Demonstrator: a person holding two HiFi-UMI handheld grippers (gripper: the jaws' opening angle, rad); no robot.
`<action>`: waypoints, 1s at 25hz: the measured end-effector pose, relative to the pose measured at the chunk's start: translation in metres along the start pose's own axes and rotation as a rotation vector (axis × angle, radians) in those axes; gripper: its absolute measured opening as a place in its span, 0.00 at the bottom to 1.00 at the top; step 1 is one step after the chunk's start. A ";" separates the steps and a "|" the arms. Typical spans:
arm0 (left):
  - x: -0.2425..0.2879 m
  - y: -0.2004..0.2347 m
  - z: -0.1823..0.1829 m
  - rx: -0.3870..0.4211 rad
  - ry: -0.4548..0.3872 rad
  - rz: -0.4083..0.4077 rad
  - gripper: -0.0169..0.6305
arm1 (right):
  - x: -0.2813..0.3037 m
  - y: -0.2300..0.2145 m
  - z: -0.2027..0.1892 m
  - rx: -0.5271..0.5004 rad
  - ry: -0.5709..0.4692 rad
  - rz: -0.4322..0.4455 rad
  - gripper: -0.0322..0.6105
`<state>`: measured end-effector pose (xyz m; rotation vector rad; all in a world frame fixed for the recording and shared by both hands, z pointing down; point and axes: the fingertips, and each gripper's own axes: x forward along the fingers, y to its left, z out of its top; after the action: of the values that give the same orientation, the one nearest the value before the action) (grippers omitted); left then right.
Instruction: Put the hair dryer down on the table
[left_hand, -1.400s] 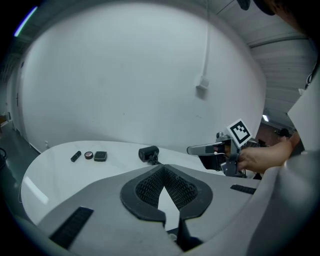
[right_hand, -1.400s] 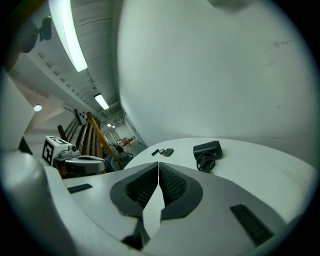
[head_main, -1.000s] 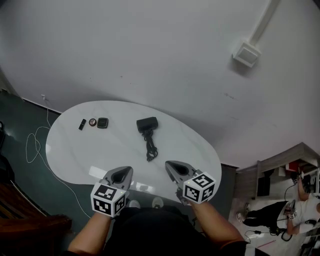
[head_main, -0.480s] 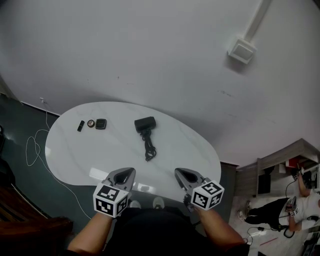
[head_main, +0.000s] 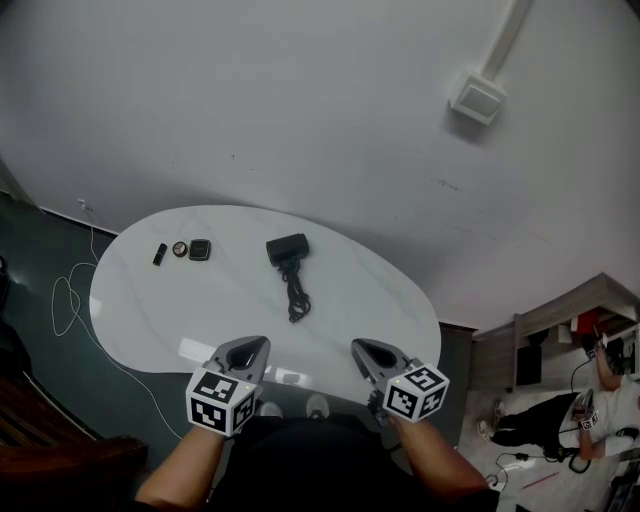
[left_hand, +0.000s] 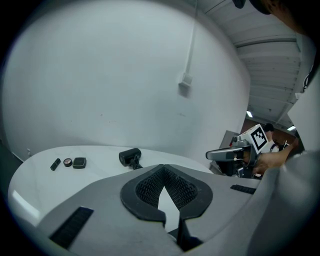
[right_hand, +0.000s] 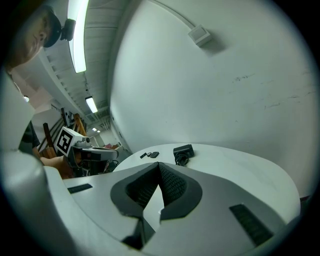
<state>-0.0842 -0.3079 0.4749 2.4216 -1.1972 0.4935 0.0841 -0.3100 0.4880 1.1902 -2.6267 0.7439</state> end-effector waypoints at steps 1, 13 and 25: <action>0.000 0.000 0.000 0.001 -0.002 0.001 0.04 | 0.000 0.000 -0.001 -0.004 0.002 0.000 0.06; -0.002 0.002 0.000 -0.005 -0.008 0.011 0.04 | 0.007 0.005 -0.003 -0.010 0.012 0.014 0.06; -0.001 0.001 0.000 -0.008 -0.004 0.016 0.04 | 0.009 0.003 -0.004 -0.009 0.017 0.020 0.06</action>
<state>-0.0860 -0.3081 0.4744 2.4089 -1.2189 0.4875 0.0757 -0.3119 0.4935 1.1517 -2.6287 0.7421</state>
